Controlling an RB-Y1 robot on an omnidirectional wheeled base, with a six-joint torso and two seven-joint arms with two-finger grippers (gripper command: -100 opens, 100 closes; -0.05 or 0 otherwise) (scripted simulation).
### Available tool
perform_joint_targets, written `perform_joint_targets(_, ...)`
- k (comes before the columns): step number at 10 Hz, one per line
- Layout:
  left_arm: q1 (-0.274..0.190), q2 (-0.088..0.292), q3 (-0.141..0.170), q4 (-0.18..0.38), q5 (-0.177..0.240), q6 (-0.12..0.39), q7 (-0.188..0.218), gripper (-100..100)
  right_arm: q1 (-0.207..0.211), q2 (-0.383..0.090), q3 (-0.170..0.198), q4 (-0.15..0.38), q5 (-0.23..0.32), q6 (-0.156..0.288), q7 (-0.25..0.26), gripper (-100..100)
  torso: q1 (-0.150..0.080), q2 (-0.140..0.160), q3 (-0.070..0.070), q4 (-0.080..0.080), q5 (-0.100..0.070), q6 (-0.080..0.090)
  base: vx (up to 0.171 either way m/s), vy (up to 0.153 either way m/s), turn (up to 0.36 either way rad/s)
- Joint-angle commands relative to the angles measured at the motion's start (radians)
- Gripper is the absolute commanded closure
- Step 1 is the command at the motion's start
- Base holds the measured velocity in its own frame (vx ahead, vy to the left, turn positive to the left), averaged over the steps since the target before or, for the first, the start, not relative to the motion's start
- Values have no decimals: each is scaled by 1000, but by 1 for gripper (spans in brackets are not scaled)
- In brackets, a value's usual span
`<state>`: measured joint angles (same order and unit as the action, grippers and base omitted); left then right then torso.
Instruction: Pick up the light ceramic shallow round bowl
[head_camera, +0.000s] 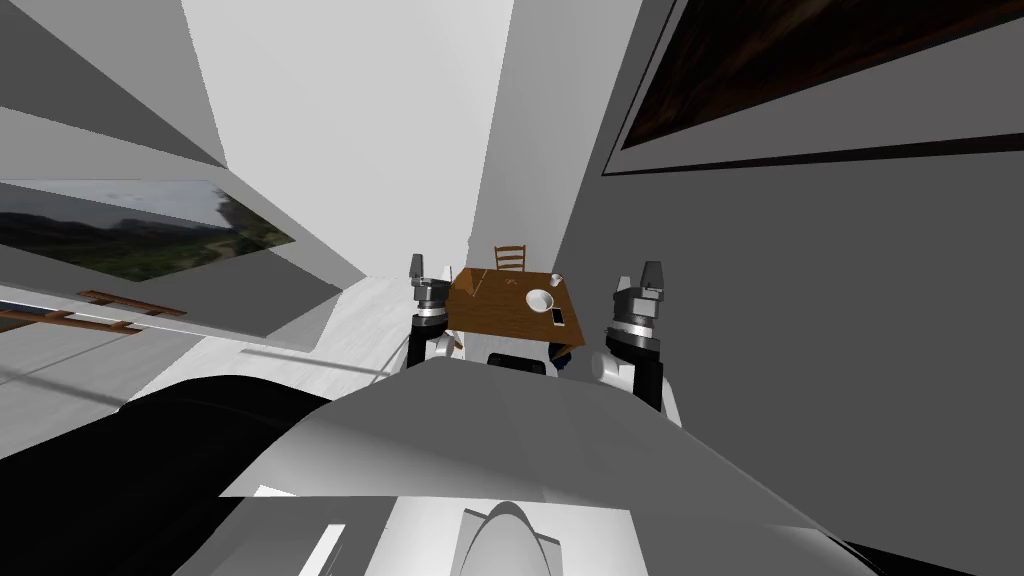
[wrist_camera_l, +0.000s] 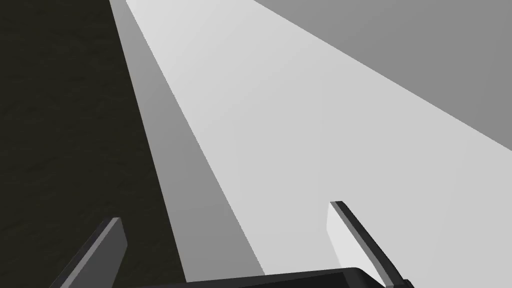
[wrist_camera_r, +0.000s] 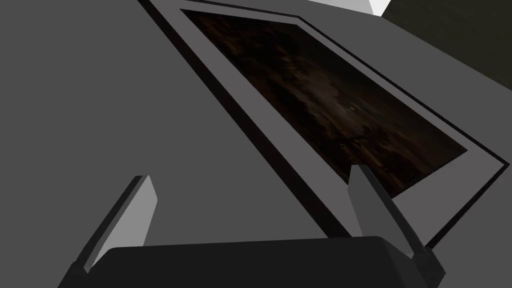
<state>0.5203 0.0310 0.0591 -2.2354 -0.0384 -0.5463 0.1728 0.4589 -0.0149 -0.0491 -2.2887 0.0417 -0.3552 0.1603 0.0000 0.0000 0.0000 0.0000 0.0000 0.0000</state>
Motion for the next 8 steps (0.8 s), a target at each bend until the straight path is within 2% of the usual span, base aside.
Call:
perform_joint_targets(1,0,0,0,0,0,0,0,0,15,-45,22,17,10,-9,3,-100,0,0,0,0,0,0,-42,2,46)
perform_joint_targets(5,0,0,0,0,0,0,0,0,62,-116,90,85,48,-37,15,-100,1,7,4,1,0,0,-93,17,68)
perform_joint_targets(8,0,0,0,0,0,0,0,0,106,-168,157,171,91,-60,30,-100,1,9,5,2,0,0,-133,29,113)
